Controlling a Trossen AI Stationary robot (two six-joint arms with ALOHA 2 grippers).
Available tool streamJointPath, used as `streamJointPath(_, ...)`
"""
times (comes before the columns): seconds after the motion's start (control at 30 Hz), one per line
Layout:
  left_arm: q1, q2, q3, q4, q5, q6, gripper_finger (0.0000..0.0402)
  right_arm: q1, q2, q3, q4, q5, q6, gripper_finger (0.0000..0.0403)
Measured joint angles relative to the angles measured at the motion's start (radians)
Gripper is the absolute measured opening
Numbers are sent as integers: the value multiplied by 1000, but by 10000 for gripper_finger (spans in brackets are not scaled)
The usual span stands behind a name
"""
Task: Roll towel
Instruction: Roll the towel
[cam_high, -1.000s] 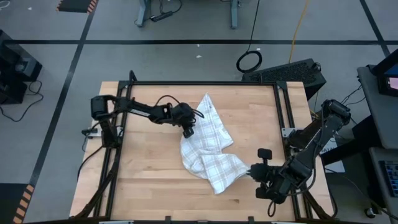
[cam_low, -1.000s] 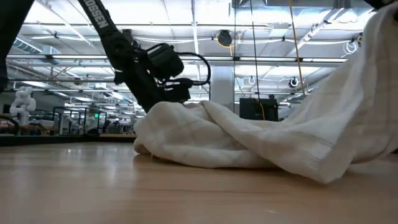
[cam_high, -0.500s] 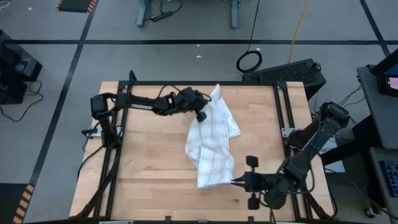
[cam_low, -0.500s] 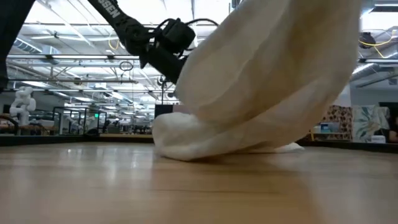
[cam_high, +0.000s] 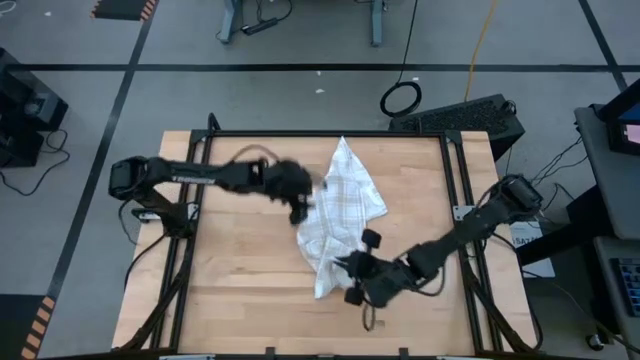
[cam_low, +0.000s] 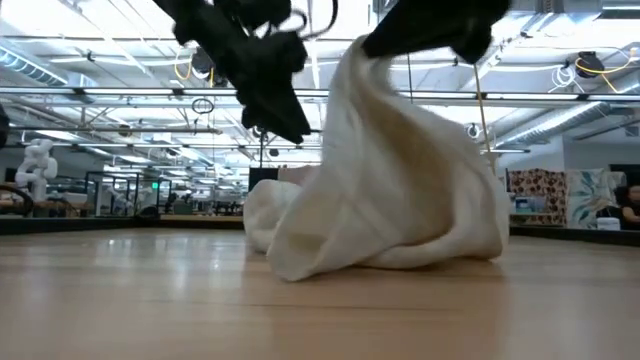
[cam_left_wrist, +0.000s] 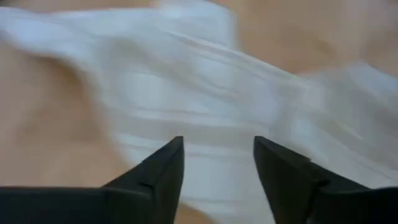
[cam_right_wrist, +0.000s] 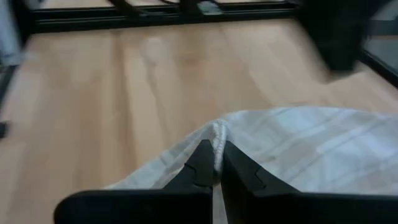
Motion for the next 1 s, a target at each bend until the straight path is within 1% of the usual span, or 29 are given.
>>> streamJointPath(0.07, -102, -18, -37, 31, -31, -21, 218, -34, 0, 0, 12, -3, -23, 2)
streamJointPath(0.13, -210, -22, -61, 95, -113, -39, 222, -55, -9, 0, 16, -7, -43, 2)
streamJointPath(0.17, -260, -21, -72, 134, -179, -54, 223, -62, -11, 0, 20, -16, -61, 2)
streamJointPath(0.3, -425, -15, -105, 264, -536, -116, 224, -77, -24, 0, 73, -84, -146, 2)
streamJointPath(0.37, -484, -14, -109, 280, -669, -135, 224, -82, -25, 0, 99, -106, -170, 2)
streamJointPath(0.4, -507, -13, -110, 285, -709, -142, 224, -83, -25, 0, 104, -109, -181, 2)
streamJointPath(0.43, -526, -9, -110, 301, -729, -155, 224, -83, -25, 0, 116, -110, -195, 2)
streamJointPath(0.57, -564, 25, -110, 364, -732, -187, 224, -83, -26, 0, 137, -110, -209, 2)
streamJointPath(0.67, -578, 83, -109, 419, -731, -187, 224, -83, -26, 0, 137, -110, -213, 2)
streamJointPath(0.73, -582, 119, -109, 424, -729, -188, 223, -82, -26, 0, 140, -110, -213, 2)
streamJointPath(0.8, -581, 159, -109, 440, -730, -202, 213, -78, -26, 0, 137, -110, -213, 2)
streamJointPath(0.9, -587, 190, -110, 439, -730, -212, 171, -72, -26, 0, 139, -110, -210, 2)
streamJointPath(1.0, -597, 194, -109, 450, -733, -212, 93, -67, -26, 0, 142, -110, -193, 2)
